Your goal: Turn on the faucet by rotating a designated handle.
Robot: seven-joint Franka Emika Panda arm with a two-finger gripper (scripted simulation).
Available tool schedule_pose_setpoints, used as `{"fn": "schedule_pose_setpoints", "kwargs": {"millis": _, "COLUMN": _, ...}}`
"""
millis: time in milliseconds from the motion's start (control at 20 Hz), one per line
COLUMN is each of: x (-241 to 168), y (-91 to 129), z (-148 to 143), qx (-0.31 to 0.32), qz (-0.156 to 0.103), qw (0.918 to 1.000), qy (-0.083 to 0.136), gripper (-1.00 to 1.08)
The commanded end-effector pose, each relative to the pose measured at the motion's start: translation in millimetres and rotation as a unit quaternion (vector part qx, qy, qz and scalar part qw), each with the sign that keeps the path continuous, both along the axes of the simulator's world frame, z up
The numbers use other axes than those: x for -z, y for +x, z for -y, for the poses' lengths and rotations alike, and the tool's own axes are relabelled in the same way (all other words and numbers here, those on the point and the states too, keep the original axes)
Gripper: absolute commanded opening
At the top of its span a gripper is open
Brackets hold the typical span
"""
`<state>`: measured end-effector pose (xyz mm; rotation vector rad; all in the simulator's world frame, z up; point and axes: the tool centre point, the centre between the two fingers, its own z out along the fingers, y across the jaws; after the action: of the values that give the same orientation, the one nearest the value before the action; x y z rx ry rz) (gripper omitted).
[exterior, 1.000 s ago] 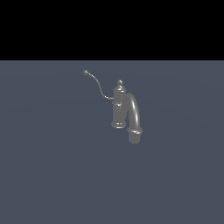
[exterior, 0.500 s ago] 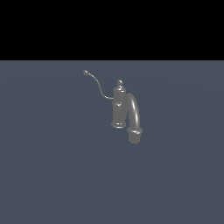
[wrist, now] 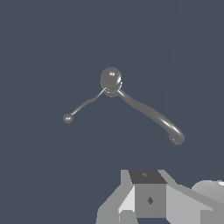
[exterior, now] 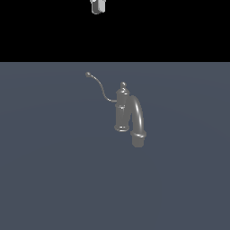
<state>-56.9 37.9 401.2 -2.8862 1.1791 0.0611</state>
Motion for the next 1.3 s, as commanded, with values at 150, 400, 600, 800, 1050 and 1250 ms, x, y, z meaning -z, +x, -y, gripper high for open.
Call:
{"fn": "schedule_pose_setpoints", "kwargs": {"millis": 150, "x": 22, "y": 30, "z": -8, "qx": 0.066, "qz": 0.0, "qw": 0.9978, "qy": -0.003, "gripper": -1.0}}
{"fn": "schedule_pose_setpoints", "kwargs": {"millis": 400, "x": 45, "y": 56, "z": -16, "qx": 0.125, "qz": 0.0, "qw": 0.9922, "qy": -0.006, "gripper": -1.0}}
{"fn": "schedule_pose_setpoints", "kwargs": {"millis": 600, "x": 65, "y": 76, "z": -22, "qx": 0.172, "qz": 0.0, "qw": 0.9851, "qy": -0.009, "gripper": -1.0}}
{"fn": "schedule_pose_setpoints", "kwargs": {"millis": 800, "x": 86, "y": 94, "z": -29, "qx": 0.218, "qz": 0.001, "qw": 0.9759, "qy": -0.012, "gripper": -1.0}}
{"fn": "schedule_pose_setpoints", "kwargs": {"millis": 1050, "x": 113, "y": 115, "z": -38, "qx": 0.272, "qz": 0.003, "qw": 0.9621, "qy": -0.016, "gripper": -1.0}}
{"fn": "schedule_pose_setpoints", "kwargs": {"millis": 1250, "x": 132, "y": 127, "z": -43, "qx": 0.306, "qz": 0.004, "qw": 0.9518, "qy": -0.018, "gripper": -1.0}}
